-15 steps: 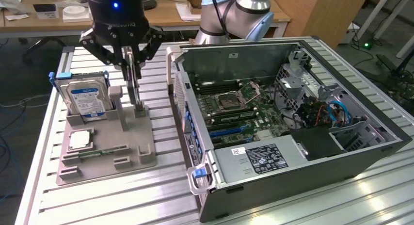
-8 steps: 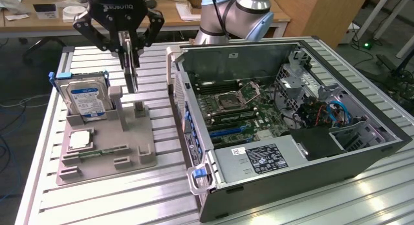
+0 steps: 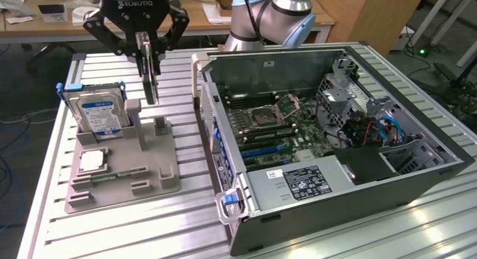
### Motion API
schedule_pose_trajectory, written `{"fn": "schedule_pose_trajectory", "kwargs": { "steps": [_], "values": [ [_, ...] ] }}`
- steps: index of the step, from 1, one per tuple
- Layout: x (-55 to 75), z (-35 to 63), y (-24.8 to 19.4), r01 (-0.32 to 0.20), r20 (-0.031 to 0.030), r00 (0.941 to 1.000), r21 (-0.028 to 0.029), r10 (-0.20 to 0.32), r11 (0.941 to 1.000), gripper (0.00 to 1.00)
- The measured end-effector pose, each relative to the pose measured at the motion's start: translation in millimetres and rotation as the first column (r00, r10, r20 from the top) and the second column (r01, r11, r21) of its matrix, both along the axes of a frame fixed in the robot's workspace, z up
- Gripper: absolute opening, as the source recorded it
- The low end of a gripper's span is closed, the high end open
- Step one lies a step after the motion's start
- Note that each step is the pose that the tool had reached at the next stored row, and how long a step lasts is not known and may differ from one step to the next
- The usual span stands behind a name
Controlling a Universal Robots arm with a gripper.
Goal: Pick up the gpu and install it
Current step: 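Pick up the gpu and move the gpu toward the slot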
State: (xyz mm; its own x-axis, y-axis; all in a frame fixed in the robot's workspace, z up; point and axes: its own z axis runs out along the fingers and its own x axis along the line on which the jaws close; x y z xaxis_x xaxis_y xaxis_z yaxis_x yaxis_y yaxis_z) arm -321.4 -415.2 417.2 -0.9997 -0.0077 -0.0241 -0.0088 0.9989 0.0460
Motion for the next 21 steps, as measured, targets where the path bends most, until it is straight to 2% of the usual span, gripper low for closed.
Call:
{"fn": "schedule_pose_trajectory", "kwargs": {
  "steps": [4, 21],
  "values": [
    [1.8, 0.1, -0.1, 0.0, -0.0001, 1.0, -0.0001, 0.0, 1.0, 0.28],
    [23.3, 0.0, 0.0, 0.0, 0.0, 1.0, 0.0001, 0.0, 1.0, 0.28]
  ]
}}
